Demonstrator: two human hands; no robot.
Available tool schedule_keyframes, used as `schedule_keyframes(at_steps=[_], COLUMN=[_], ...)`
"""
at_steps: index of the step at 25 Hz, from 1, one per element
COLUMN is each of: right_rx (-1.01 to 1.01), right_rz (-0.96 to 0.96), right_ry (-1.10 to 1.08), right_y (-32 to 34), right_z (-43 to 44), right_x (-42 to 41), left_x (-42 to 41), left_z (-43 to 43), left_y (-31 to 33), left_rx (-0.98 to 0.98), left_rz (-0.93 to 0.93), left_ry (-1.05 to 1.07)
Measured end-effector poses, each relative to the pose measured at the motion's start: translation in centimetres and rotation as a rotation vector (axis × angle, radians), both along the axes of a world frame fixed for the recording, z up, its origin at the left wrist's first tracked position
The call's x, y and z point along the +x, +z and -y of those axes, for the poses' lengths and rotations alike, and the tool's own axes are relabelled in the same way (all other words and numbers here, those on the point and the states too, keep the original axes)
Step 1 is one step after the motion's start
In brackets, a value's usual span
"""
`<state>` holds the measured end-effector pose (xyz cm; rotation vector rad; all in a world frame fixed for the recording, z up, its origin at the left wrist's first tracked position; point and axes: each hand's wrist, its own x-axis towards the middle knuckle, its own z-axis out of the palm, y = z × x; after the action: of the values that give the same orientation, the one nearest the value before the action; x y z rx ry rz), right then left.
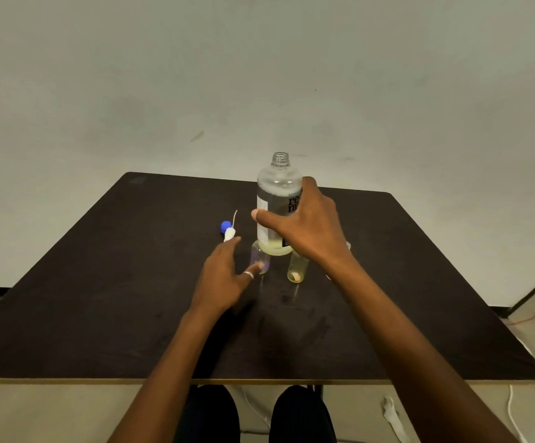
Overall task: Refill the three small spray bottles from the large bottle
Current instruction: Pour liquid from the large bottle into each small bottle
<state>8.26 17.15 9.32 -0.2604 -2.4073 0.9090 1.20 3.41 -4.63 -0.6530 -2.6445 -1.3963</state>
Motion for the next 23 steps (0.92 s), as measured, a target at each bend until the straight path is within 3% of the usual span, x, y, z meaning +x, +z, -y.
schedule_keyframes(at_steps=[7,17,23], right_rx=[-0.01,-0.026,0.111], right_rz=[0.07,0.059,0.011], right_ry=[-0.03,0.006,0.026], right_y=[-1.0,-3.9,-4.7], right_z=[-3.3,-4.1,-4.3], right_x=[3.1,5.2,5.8], left_x=[-1.6,1.1,4.5], left_z=[-3.7,-0.7,0.6], left_y=[0.8,-0.2,0.3], left_rx=[0.048,0.172,0.286], left_rz=[0.058,0.108,0.093], left_ry=[-0.038,0.042,0.095])
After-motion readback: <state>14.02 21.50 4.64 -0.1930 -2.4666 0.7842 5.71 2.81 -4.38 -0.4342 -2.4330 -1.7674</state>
